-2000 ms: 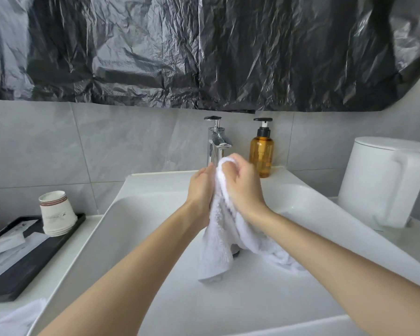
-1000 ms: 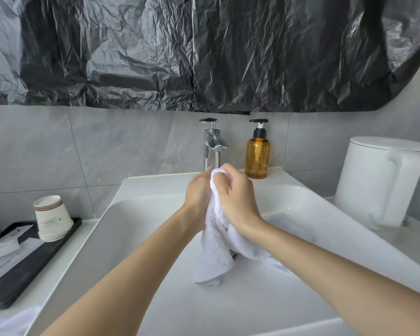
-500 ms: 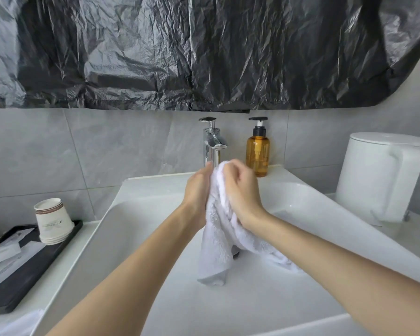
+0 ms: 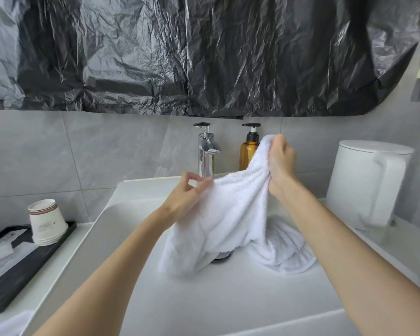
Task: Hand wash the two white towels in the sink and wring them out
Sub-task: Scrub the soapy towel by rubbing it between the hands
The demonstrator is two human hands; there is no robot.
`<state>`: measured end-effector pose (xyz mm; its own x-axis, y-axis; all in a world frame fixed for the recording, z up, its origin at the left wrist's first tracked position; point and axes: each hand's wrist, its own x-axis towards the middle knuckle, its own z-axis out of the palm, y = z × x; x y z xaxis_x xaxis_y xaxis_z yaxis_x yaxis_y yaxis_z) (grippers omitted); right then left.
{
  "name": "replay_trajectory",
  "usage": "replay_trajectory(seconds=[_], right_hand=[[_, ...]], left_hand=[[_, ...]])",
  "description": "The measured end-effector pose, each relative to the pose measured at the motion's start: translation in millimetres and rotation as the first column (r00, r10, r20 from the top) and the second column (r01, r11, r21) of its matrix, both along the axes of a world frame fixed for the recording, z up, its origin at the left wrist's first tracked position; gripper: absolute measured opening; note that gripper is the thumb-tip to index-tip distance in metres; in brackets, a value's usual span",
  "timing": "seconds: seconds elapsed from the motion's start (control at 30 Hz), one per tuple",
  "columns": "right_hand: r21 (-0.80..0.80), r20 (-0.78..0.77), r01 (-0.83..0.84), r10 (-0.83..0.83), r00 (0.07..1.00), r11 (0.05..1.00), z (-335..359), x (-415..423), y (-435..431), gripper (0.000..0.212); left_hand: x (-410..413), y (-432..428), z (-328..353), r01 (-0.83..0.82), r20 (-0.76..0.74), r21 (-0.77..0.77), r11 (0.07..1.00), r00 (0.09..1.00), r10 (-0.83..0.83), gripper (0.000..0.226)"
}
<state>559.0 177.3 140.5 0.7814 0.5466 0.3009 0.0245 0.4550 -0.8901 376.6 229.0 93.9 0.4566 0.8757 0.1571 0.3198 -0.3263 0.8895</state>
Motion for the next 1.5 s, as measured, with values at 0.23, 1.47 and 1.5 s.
replay_trajectory(seconds=[0.23, 1.47, 1.5], right_hand=[[0.021, -0.047, 0.107, -0.106, 0.993, 0.994, 2.0, 20.2, -0.3, 0.031], [-0.199, 0.706, -0.073, 0.195, 0.681, 0.977, -51.8, -78.9, -6.6, 0.041], [-0.229, 0.706, -0.072, 0.217, 0.674, 0.971, -50.9, -80.3, -4.1, 0.041]], left_hand=[[16.0, -7.7, -28.5, 0.166, -0.342, 0.347, 0.923, 0.939, -0.040, 0.092], [29.4, -13.7, 10.1, -0.163, 0.590, -0.269, 0.949, 0.751, 0.297, 0.031], [28.2, -12.7, 6.7, -0.166, 0.586, -0.279, 0.946, 0.750, 0.305, 0.034]])
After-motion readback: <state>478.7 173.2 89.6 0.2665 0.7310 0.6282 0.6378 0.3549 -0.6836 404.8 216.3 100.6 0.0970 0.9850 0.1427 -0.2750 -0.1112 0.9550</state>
